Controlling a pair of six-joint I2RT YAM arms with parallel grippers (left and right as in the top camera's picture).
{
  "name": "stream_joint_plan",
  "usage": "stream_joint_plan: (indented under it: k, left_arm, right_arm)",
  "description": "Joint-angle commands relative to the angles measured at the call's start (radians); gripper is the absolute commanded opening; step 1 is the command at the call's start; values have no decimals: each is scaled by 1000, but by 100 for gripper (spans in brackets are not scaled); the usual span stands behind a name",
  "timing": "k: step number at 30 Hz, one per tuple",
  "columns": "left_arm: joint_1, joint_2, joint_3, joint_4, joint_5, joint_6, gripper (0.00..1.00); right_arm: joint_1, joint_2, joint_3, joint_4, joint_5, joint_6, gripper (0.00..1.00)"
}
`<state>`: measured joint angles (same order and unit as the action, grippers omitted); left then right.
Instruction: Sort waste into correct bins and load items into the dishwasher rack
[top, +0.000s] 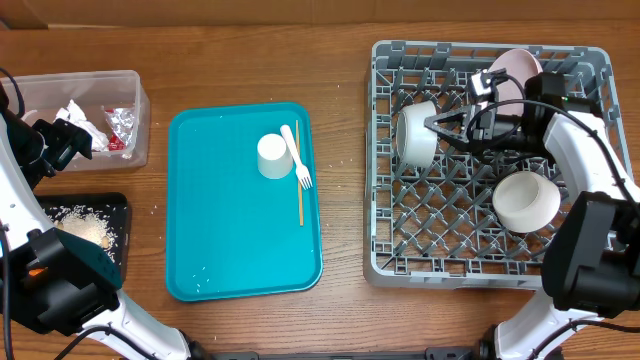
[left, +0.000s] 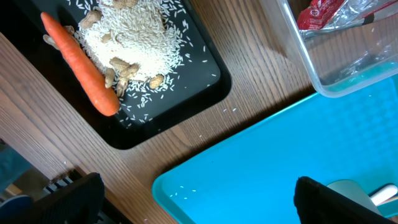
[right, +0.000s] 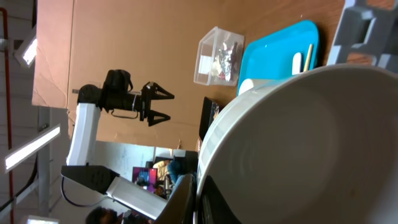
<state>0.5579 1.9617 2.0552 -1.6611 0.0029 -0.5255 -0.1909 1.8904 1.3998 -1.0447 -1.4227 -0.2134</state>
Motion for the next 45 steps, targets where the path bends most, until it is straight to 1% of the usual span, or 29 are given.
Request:
stream_joint_plan:
  k: [1, 3, 7, 13, 16, 20, 25, 31, 34, 36, 39, 45]
  left_arm:
    - [-5, -24, 18, -2, -13, -21, 100]
    - [-5, -24, 18, -2, -13, -21, 100]
    - [-5, -24, 18, -2, -13, -21, 100]
    - [-5, -24, 18, -2, -13, -21, 100]
    - [-5, -24, 18, -2, -13, -21, 100]
    - [-5, -24, 18, -2, -13, -21, 100]
    - [-5, -24, 18, -2, -13, -21, 100]
    - [-5, -24, 18, -2, -13, -21, 100]
    - [-5, -24, 18, -2, -13, -21, 100]
    - [-5, -24, 18, -2, -13, -21, 100]
    - [-5, -24, 18, -2, -13, -21, 100]
    - [-5, -24, 18, -2, -13, -21, 100]
  right_arm:
    - [-21, 6, -4, 19, 36, 32, 4]
    - [-27, 6, -5, 23, 73, 35, 5]
    - [-34, 10, -5, 28, 80, 34, 5]
    - [-34, 48, -5, 31, 67, 38, 5]
    - [-34, 68, -5, 41, 22, 38, 5]
    - [-35, 79, -5, 81, 21, 86, 5]
    - [-35, 79, -1, 129, 212, 190, 7]
    - [-42, 54, 67, 94, 455, 254, 9]
    - [-42, 16, 122, 48, 579, 271, 15]
    - [-42, -11, 164, 9, 706, 299, 19]
    - [-42, -47, 225, -55, 891, 323, 29]
    - [-42, -64, 251, -121, 997, 334, 31]
